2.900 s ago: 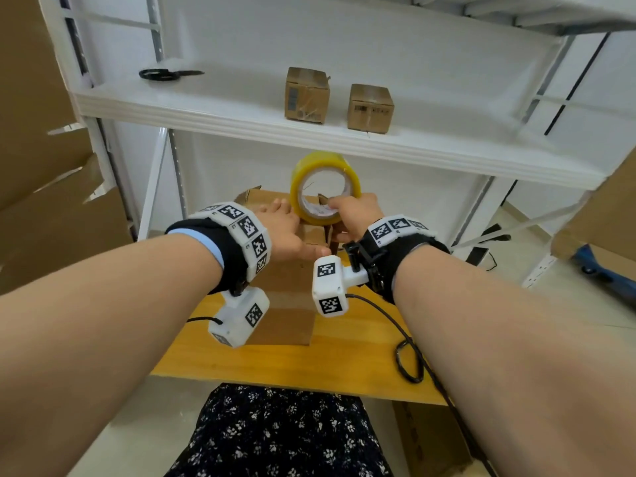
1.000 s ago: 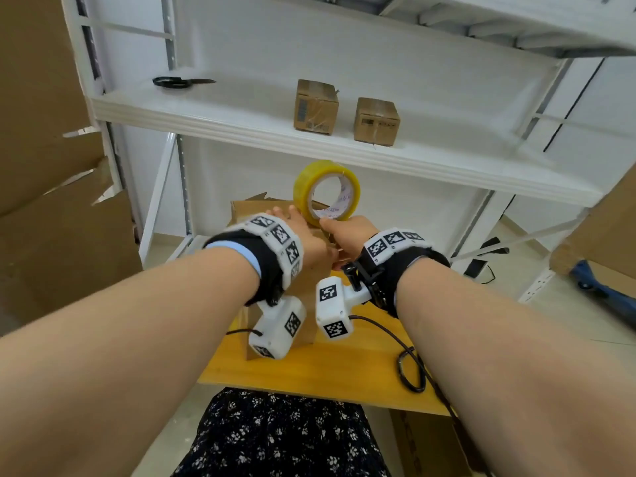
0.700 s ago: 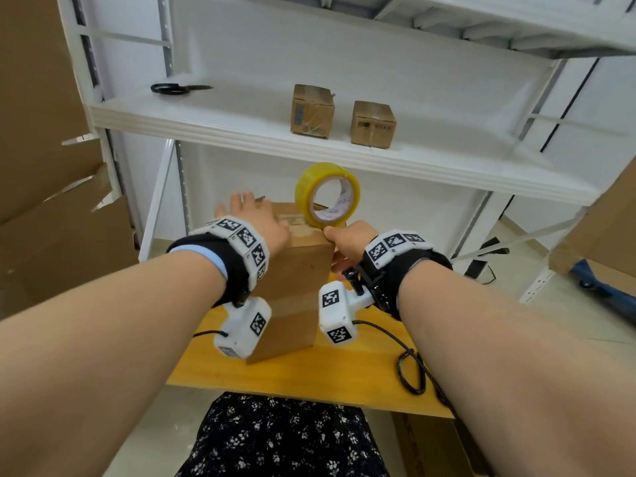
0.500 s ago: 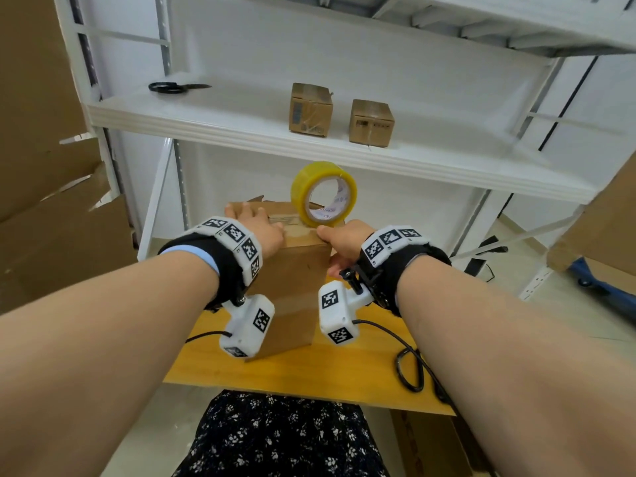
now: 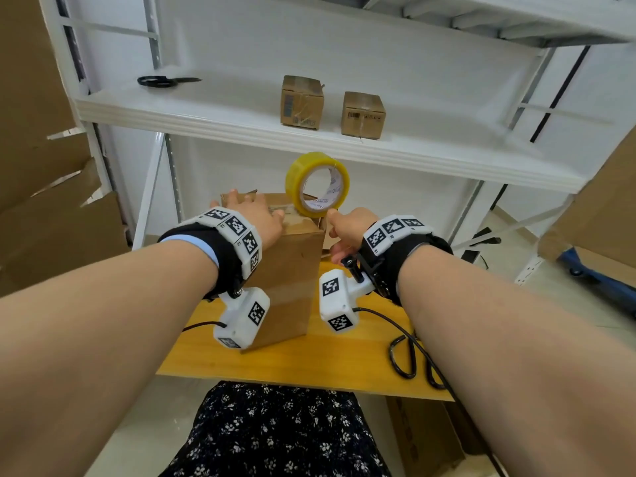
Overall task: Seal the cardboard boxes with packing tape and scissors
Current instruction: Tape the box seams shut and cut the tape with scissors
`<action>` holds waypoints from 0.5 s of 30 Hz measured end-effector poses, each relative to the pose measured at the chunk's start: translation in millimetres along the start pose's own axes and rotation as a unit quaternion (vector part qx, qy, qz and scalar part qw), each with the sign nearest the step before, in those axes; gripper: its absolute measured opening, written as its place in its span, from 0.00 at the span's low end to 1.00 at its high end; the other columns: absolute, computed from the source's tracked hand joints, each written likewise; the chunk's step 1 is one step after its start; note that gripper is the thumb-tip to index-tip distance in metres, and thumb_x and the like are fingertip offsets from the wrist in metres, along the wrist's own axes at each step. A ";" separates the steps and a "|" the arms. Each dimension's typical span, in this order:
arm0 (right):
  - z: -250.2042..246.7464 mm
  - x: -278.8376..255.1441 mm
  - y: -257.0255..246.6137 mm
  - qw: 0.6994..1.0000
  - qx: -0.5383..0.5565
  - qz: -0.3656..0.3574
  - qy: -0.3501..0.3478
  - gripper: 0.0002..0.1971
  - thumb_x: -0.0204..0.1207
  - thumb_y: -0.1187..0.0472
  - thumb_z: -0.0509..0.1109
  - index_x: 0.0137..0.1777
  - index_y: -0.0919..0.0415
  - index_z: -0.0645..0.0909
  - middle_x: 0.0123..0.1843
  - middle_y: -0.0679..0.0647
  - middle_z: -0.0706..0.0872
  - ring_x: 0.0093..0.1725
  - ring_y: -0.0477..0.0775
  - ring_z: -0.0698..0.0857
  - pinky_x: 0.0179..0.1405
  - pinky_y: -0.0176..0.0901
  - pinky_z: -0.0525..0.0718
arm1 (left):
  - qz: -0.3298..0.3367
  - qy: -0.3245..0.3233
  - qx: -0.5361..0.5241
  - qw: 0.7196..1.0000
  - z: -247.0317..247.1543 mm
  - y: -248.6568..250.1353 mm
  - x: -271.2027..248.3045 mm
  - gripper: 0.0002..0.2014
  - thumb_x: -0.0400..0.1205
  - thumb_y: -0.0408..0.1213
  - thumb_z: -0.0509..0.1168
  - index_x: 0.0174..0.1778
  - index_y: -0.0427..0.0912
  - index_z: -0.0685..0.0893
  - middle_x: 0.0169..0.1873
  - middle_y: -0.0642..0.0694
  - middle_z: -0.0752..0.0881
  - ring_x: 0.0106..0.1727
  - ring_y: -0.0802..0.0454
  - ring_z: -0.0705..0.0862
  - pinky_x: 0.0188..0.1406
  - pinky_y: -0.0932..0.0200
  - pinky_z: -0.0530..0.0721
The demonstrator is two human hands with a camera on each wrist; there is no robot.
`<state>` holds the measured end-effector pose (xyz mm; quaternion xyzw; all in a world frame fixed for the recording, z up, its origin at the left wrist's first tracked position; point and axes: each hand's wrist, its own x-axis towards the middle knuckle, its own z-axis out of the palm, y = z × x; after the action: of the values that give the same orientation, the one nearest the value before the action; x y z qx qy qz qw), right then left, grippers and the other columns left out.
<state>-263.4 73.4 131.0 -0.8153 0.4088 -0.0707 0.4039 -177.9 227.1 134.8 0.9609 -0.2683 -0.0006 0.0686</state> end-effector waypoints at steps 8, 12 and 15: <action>-6.7 -0.9 7.6 0.999 0.022 0.023 -0.007 0.29 0.83 0.38 0.56 0.50 0.65 0.84 0.34 0.62 0.92 0.40 0.65 0.93 0.54 0.65 0.89 | -0.002 0.021 -0.033 0.999 0.1 -1.0 -4.1 0.28 0.86 0.56 0.47 0.76 0.42 0.69 0.75 0.38 0.74 0.82 0.40 0.57 0.78 0.34 0.55; -15.5 -3.2 11.5 1.000 0.017 0.017 0.004 0.29 0.84 0.39 0.55 0.50 0.65 0.84 0.36 0.62 0.92 0.42 0.65 0.93 0.57 0.63 0.88 | 0.040 0.080 -0.068 0.994 -9.3 3.8 -17.6 0.26 0.87 0.55 0.47 0.74 0.43 0.70 0.70 0.36 0.77 0.78 0.39 0.67 0.77 0.38 0.59; -25.5 -5.1 16.8 1.000 0.010 0.025 0.011 0.30 0.84 0.41 0.53 0.49 0.67 0.85 0.35 0.62 0.92 0.44 0.66 0.93 0.60 0.62 0.87 | 0.118 0.212 -0.164 0.956 -21.6 14.8 -28.3 0.21 0.87 0.50 0.50 0.75 0.48 0.70 0.61 0.45 0.86 0.63 0.42 0.82 0.77 0.44 0.60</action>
<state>-288.4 56.1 137.0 -0.7996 0.4332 -0.0741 0.4093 -208.9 232.0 157.1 0.8760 -0.3554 0.1676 0.2798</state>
